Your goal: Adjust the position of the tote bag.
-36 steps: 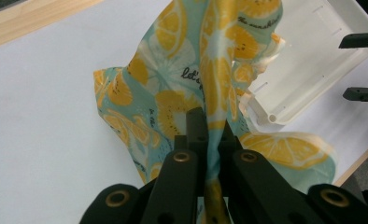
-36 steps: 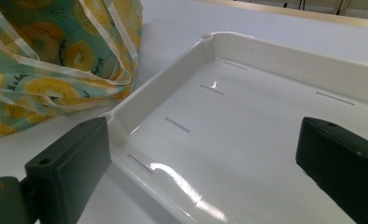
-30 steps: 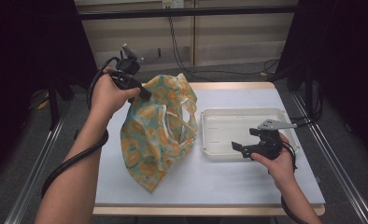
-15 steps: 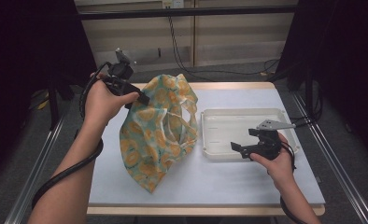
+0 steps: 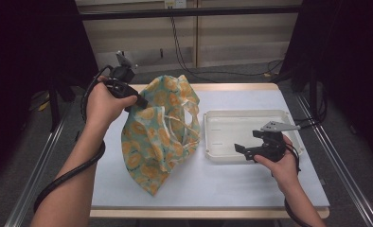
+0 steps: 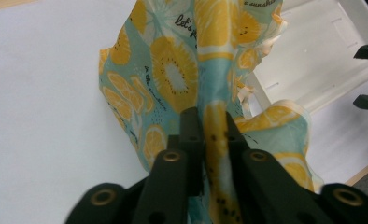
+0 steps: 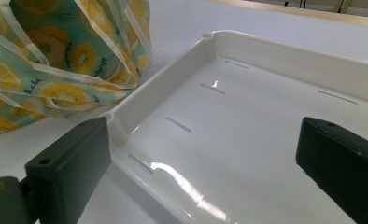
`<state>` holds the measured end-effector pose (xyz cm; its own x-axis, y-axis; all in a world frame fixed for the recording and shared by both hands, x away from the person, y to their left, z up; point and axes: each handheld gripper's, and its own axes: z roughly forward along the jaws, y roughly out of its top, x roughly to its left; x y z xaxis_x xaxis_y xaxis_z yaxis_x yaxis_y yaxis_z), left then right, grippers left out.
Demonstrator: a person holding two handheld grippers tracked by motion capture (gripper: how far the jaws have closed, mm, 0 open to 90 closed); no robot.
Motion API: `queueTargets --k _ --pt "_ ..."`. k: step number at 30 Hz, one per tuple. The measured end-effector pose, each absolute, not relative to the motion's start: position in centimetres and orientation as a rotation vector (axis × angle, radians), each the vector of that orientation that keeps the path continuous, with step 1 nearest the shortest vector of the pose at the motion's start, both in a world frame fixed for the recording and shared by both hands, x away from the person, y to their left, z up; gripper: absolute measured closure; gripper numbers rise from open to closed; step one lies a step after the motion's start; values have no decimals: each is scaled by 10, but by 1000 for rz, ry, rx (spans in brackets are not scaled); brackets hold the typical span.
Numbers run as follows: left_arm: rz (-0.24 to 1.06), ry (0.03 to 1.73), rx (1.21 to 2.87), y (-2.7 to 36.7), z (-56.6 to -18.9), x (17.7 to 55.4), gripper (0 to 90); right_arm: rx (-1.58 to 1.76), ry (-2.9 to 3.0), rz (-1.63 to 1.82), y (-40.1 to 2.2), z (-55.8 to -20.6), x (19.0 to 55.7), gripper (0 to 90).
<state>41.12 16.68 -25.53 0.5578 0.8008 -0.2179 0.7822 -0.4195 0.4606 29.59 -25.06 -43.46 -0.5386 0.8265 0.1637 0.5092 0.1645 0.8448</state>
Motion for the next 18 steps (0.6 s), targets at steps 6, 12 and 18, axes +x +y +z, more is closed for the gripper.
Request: queueTargets --k 6,12,18 --pt "63 1243 2316 165 -254 412 900 1275 2109 1322 -251 -435 296 30" --pt "21 1218 2320 170 -254 419 900 1275 2117 1317 -250 -436 296 30" --pt "-8 1149 2361 168 -250 426 900 1278 2115 1318 -250 -436 296 30"
